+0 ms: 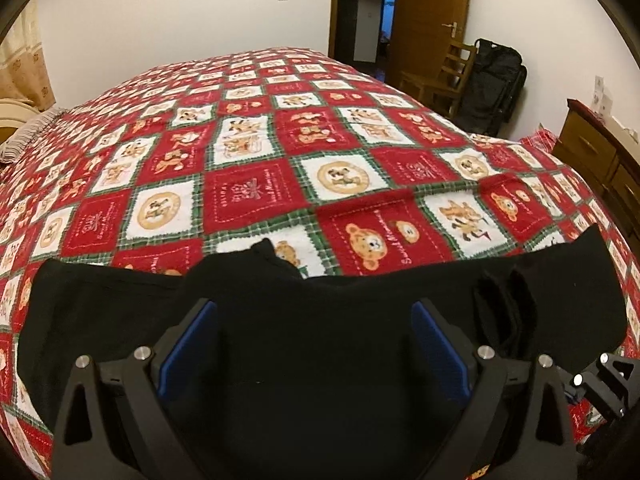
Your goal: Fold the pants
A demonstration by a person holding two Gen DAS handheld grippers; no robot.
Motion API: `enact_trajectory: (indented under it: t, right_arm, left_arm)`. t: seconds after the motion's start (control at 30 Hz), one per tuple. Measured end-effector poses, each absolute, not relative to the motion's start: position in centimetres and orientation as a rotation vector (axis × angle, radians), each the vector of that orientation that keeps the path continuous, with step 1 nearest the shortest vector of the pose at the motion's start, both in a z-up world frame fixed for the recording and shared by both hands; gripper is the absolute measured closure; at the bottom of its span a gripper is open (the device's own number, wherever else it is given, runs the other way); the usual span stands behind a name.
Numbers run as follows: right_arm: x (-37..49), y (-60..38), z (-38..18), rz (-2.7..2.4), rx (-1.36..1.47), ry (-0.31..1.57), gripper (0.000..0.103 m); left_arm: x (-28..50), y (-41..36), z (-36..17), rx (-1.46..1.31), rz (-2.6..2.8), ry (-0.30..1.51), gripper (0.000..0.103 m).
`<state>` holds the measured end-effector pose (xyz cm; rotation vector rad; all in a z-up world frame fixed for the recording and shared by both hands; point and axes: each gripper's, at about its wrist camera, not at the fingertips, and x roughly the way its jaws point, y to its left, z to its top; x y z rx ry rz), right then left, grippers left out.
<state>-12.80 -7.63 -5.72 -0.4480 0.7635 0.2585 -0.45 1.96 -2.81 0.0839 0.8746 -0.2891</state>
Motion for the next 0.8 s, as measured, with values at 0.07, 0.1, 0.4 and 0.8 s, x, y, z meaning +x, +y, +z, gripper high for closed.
enact_trajectory:
  t: [0.07,0.1,0.4,0.8]
  right_arm:
    - [-12.7,-8.1,-5.4,0.291,-0.395,0.78,0.066]
    - [-12.7,-8.6,-5.0,0.331,-0.349,0.798,0.061]
    - [-13.7,-19.1,3.9,0.262,-0.027,0.64,0.049]
    - [-7.4,-27.5,-2.3,-0.098,0.085,0.859,0.081]
  left_arm:
    - [-0.6,1.7,-3.0,0.098,-0.297,0.876,0.004]
    - [-0.7,1.7,-3.0,0.104,-0.298,0.876,0.004]
    - [-1.5,-0.2,-0.2,0.129,-0.345,0.792,0.004]
    - [-2.5,-6.4,-3.1,0.194,-0.362,0.861,0.01]
